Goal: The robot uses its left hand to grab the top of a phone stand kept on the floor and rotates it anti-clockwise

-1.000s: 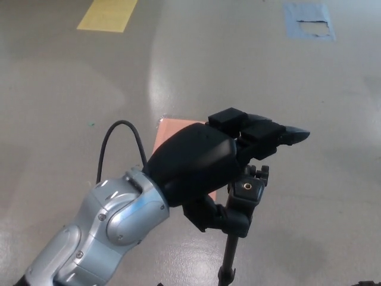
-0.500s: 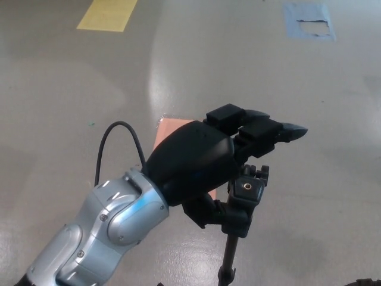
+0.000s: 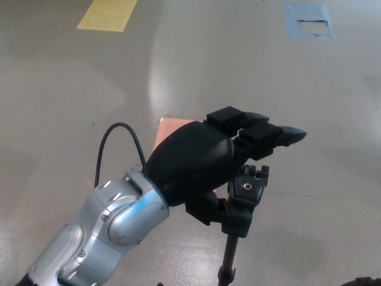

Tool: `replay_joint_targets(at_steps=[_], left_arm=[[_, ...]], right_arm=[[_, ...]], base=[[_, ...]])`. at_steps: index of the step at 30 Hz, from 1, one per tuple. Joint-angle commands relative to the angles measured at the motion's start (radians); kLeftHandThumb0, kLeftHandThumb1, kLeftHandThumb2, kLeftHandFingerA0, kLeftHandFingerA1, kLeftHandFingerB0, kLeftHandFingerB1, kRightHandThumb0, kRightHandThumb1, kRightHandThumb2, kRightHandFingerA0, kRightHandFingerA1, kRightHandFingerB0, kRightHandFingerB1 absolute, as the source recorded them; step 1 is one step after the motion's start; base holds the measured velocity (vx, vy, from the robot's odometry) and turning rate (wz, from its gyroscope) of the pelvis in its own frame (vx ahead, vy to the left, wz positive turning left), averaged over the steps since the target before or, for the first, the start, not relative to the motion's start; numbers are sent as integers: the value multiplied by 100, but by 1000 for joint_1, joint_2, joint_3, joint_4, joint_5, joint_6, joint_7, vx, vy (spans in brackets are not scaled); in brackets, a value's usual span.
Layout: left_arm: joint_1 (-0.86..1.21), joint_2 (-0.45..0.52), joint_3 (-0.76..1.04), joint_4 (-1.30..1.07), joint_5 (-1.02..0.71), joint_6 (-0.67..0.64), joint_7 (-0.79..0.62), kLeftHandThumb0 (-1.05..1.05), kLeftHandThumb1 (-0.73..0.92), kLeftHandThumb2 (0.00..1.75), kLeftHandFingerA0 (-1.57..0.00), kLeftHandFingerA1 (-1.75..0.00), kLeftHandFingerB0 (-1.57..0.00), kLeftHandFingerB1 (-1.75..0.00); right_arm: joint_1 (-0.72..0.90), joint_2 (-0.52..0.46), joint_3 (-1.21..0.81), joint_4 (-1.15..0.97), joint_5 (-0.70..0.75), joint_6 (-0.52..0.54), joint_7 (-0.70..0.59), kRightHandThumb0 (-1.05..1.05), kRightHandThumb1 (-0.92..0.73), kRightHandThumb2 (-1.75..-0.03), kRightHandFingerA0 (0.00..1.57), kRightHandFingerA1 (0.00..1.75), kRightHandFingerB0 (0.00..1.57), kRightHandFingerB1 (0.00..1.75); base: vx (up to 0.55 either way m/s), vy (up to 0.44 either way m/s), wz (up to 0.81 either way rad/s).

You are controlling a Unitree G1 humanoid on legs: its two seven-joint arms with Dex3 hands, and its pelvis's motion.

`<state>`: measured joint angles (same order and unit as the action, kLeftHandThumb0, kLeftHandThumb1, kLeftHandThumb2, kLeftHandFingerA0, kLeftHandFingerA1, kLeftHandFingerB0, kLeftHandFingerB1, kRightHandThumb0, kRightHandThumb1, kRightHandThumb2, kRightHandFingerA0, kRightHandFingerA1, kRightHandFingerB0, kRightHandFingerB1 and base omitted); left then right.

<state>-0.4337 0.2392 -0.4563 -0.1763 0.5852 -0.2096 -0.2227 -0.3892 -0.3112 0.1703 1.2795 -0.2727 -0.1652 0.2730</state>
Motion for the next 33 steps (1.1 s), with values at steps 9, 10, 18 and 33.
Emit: replay_joint_targets(at_steps=[9, 10, 18, 33], left_arm=[[-7, -9, 5, 64, 31, -43, 50, -27, 33, 89, -9, -52, -8, -50], [-7, -9, 4, 66, 31, -44, 51, -27, 33, 89, -9, -52, -8, -50], [-16, -12, 13, 162, -19, -131, 76, -8, 64, 60, -92, -80, -102, -60], [-15, -29, 34, 265, -59, -213, 113, -14, 61, 62, -89, -51, -96, -55]], right_arm=[[-28, -15, 5, -2, -5, 17, 13, -50, -75, -65, 63, 50, 26, 31], [-29, -15, 5, -2, -5, 17, 13, -50, -75, -65, 63, 50, 26, 31], [-41, -12, 20, -1, -18, 37, -4, -52, -75, -66, 64, 49, 28, 31], [-57, -6, 16, -1, -18, 48, -6, -52, -74, -65, 67, 51, 27, 31]], base=[[0, 0, 0], [0, 0, 0], [0, 0, 0], [0, 0, 0]])
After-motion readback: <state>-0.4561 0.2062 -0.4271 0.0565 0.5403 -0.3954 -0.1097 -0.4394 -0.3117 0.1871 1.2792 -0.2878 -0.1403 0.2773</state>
